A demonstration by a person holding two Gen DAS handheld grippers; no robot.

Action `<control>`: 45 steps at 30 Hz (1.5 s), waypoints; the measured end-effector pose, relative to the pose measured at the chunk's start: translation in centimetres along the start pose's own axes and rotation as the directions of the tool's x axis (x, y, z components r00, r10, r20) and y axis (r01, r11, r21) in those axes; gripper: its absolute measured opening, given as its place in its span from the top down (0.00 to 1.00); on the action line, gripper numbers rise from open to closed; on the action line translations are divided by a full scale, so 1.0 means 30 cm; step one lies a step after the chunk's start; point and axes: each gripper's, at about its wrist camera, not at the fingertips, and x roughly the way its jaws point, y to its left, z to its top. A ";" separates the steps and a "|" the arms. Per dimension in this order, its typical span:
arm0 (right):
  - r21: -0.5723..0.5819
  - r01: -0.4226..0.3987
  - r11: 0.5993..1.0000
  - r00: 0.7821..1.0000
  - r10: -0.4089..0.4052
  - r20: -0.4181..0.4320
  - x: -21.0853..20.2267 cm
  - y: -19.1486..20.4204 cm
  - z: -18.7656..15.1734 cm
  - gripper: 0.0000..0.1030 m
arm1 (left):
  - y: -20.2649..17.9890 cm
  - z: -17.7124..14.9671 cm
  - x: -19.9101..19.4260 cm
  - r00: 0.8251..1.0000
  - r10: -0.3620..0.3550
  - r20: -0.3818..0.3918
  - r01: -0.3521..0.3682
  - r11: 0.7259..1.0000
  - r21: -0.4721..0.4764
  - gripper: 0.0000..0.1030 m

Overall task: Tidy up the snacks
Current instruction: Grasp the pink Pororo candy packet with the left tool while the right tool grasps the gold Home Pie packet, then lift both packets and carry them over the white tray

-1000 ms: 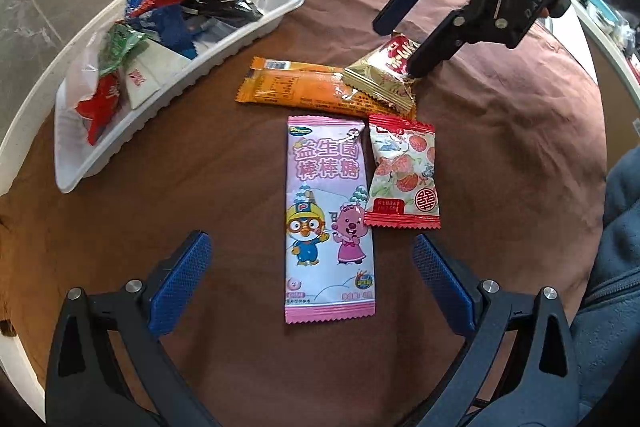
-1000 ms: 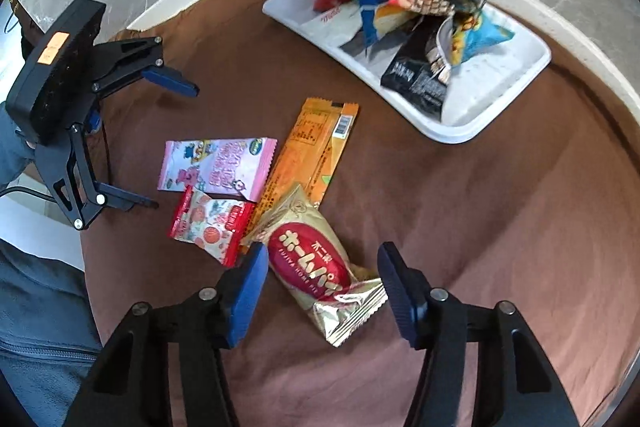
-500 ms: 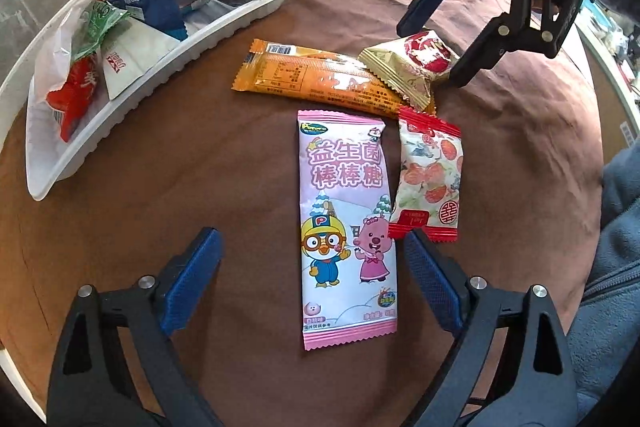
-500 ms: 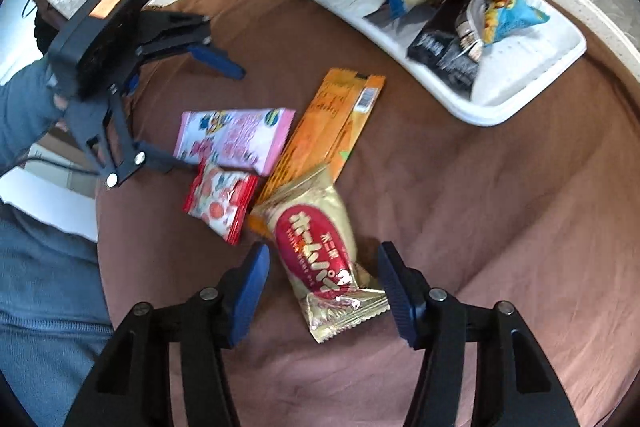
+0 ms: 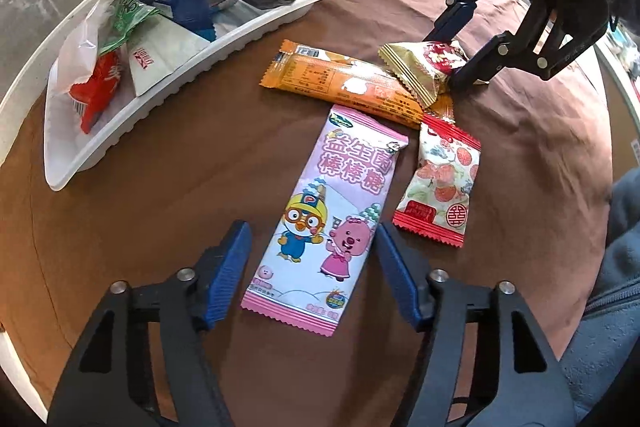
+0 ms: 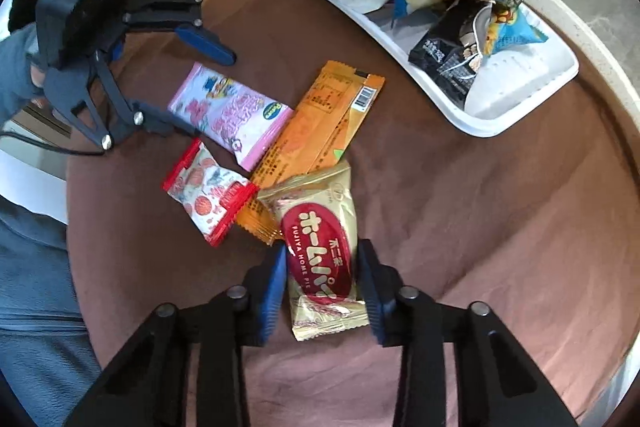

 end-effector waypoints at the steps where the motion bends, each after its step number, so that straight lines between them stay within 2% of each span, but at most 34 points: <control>1: -0.005 0.009 1.000 1.000 -0.009 0.002 0.004 0.012 -0.002 0.65 | -0.002 0.003 -0.003 1.000 -0.001 0.000 0.001 1.000 0.007 0.48; 4: 0.015 0.007 1.000 1.000 -0.007 0.012 0.002 0.019 -0.024 0.66 | 0.003 0.004 -0.009 1.000 -0.006 0.001 0.006 1.000 0.004 0.55; 8: 0.066 -0.004 0.998 0.999 0.001 0.042 -0.019 0.011 -0.050 0.66 | 0.011 0.020 -0.019 0.998 -0.057 0.009 0.057 0.998 -0.024 0.69; 15: 0.145 -0.031 0.989 0.996 0.018 0.087 -0.042 -0.011 -0.085 0.66 | -0.002 0.043 -0.032 0.996 -0.086 0.001 0.086 0.996 0.010 0.81; 18: 0.172 -0.043 0.984 0.994 0.025 0.106 -0.056 -0.021 -0.097 0.66 | -0.007 0.074 -0.014 0.996 -0.090 0.007 0.090 0.996 0.010 0.83; 24: 0.240 -0.081 0.967 0.986 0.042 0.161 -0.089 -0.043 -0.112 0.66 | -0.008 0.060 -0.052 0.993 -0.103 0.051 0.105 0.994 -0.044 0.83; 28: 0.288 -0.112 0.951 0.975 0.050 0.215 -0.133 -0.056 -0.117 0.66 | 0.025 0.040 -0.114 0.993 -0.074 0.093 0.084 0.990 -0.111 0.83; 33: 0.345 -0.143 0.928 0.955 0.038 0.296 -0.215 -0.078 -0.100 0.66 | 0.097 0.013 -0.215 0.987 -0.009 0.158 0.047 0.970 -0.239 0.83; 35: 0.361 -0.158 0.919 0.941 0.030 0.337 -0.259 -0.079 -0.074 0.66 | 0.134 0.003 -0.268 0.982 0.032 0.187 0.025 0.955 -0.296 0.83; 39: 0.388 -0.169 0.906 0.920 0.004 0.392 -0.324 -0.082 -0.002 0.66 | 0.229 0.006 -0.373 0.961 0.111 0.255 0.009 0.904 -0.427 0.82; 42: 0.411 -0.170 0.895 0.905 -0.024 0.425 -0.356 -0.090 0.074 0.66 | 0.294 0.030 -0.424 0.944 0.163 0.288 -0.007 0.879 -0.477 0.82; 45: 0.436 -0.155 0.887 0.899 -0.056 0.434 -0.364 -0.102 0.150 0.66 | 0.371 0.061 -0.465 0.930 0.188 0.315 -0.001 0.860 -0.511 0.82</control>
